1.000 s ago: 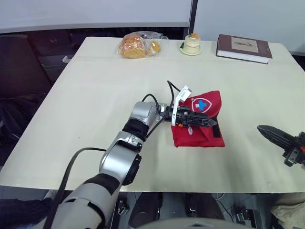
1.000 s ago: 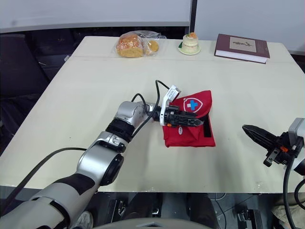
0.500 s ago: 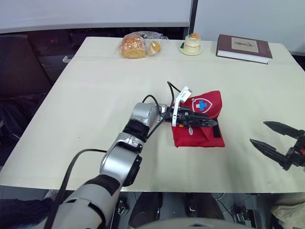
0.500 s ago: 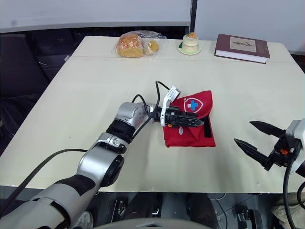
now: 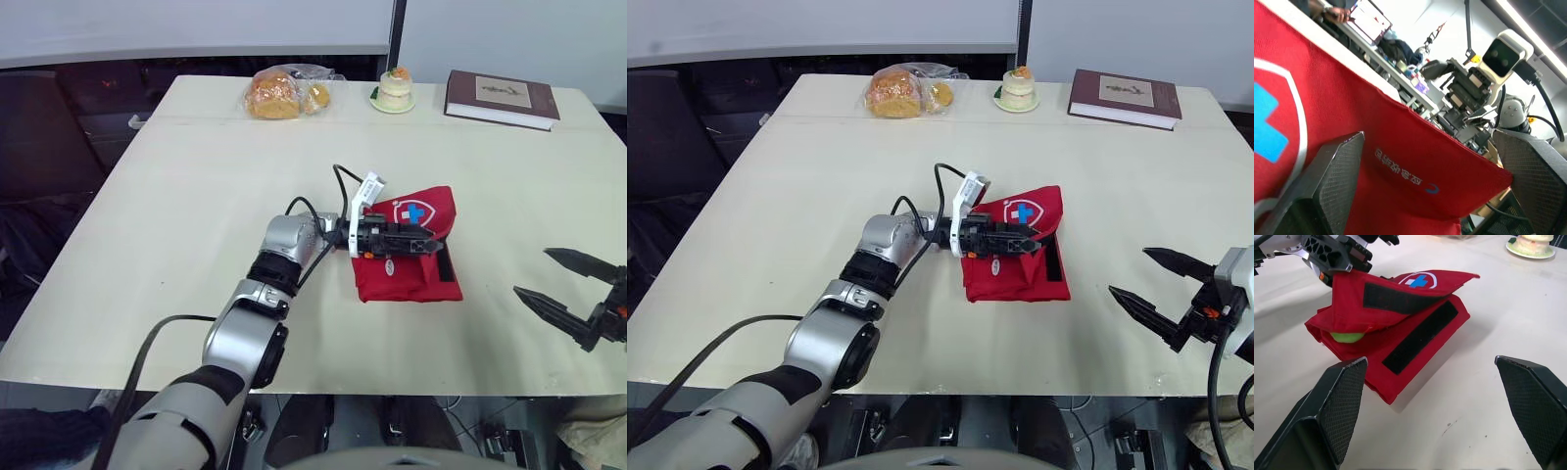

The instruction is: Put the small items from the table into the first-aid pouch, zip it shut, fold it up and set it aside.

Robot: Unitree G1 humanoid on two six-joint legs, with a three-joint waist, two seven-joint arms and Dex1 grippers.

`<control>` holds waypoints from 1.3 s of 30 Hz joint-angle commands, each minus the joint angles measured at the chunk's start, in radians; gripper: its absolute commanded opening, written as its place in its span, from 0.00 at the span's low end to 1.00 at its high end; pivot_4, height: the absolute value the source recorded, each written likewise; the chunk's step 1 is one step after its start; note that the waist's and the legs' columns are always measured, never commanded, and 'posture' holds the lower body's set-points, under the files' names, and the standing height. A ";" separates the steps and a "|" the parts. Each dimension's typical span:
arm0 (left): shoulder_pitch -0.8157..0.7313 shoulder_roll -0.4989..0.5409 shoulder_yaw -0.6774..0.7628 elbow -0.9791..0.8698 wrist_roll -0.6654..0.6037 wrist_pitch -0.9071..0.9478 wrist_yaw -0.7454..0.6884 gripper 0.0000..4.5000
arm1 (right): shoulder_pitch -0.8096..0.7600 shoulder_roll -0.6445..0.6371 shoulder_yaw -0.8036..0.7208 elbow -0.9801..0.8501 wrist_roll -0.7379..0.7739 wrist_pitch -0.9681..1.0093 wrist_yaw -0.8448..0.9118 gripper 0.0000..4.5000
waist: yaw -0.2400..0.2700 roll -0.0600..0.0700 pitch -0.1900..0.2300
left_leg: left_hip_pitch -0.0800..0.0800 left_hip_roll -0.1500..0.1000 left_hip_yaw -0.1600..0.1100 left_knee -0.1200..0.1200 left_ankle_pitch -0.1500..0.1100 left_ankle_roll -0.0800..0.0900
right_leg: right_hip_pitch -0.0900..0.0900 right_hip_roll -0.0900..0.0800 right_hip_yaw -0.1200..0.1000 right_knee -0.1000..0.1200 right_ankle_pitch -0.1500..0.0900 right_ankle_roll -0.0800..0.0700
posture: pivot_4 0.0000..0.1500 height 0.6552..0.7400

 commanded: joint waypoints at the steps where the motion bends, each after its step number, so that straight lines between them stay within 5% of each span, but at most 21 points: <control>1: -0.017 -0.018 0.058 -0.032 -0.043 -0.011 0.022 1.00 | 0.002 0.008 -0.017 -0.010 -0.008 -0.031 -0.001 0.99 | 0.000 0.000 0.000 | 0.000 0.000 0.000 0.000 0.000 0.000 | 0.000 0.000 0.000 0.000 0.000 0.000 | 1.00 0.87; 9: -0.029 -0.051 0.102 -0.002 -0.057 0.019 0.071 1.00 | 0.015 0.019 -0.008 -0.001 -0.030 -0.051 0.013 0.99 | 0.000 0.000 0.000 | 0.000 0.000 0.000 0.000 0.000 0.000 | 0.000 0.000 0.000 0.000 0.000 0.000 | 1.00 0.87; 16: -0.023 -0.077 0.081 -0.001 0.027 -0.144 0.172 1.00 | 0.039 0.034 -0.017 -0.005 -0.035 -0.068 0.017 0.99 | 0.000 0.000 0.000 | 0.000 0.000 0.000 0.000 0.000 0.000 | 0.000 0.000 0.000 0.000 0.000 0.000 | 1.00 0.87; 27: 0.069 -0.119 -0.134 -0.077 0.276 -0.611 0.197 0.02 | 0.052 0.050 -0.010 0.003 -0.047 -0.095 0.020 1.00 | 0.001 0.000 0.000 | 0.000 0.000 0.000 0.000 0.000 0.000 | 0.000 0.000 0.000 -0.001 0.000 0.000 | 1.00 0.87; 39: 0.067 -0.115 -0.327 0.151 0.554 -0.892 0.281 0.02 | 0.062 0.067 -0.004 0.002 -0.059 -0.112 0.020 1.00 | 0.005 0.000 -0.002 | 0.002 -0.001 0.000 0.000 0.000 0.000 | 0.004 0.000 0.000 -0.001 0.000 0.000 | 1.00 0.87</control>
